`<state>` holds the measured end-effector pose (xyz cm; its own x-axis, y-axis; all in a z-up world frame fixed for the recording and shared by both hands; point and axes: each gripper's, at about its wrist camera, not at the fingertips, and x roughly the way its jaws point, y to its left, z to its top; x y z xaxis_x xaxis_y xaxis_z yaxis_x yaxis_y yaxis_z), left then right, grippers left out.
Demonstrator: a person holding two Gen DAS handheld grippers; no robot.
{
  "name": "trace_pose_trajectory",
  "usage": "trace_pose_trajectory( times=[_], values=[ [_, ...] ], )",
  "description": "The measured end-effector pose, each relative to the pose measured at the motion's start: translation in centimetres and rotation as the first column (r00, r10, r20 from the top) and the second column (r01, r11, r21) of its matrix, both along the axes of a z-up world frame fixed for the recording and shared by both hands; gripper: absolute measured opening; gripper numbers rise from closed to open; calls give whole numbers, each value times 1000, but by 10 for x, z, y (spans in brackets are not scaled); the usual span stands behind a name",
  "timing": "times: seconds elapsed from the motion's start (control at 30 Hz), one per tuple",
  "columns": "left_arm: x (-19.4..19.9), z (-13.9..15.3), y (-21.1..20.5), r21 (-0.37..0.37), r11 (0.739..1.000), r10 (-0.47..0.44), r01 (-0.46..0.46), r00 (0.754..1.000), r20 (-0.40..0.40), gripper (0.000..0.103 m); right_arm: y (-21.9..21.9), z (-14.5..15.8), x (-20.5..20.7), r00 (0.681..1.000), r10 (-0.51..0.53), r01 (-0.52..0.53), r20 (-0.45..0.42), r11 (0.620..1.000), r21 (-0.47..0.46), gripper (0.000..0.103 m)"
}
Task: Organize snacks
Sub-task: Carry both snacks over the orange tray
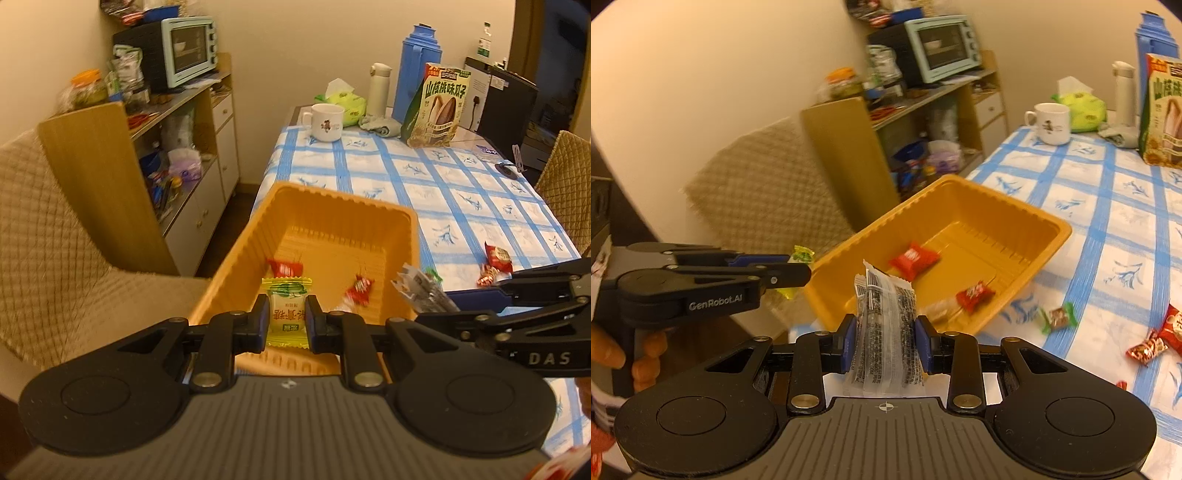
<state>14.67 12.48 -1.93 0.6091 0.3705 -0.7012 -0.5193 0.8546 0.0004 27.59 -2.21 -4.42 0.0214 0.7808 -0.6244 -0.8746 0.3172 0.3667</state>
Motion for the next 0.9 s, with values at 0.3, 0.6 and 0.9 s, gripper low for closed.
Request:
trace_pose_trajectory(
  times=[0.3, 0.6, 0.9],
  values=[
    [52, -8, 41, -7, 996, -94, 94, 996, -3, 18, 40, -7, 33, 987, -156, 156, -24, 988, -19, 34],
    [92, -27, 65, -44, 991, -125, 124, 992, -26, 18, 66, -23, 67, 965, -261, 258, -39, 964, -57, 34],
    [114, -42, 80, -69, 989, -135, 132, 989, -51, 18, 80, -47, 95, 948, -310, 302, -67, 947, -109, 35]
  ],
)
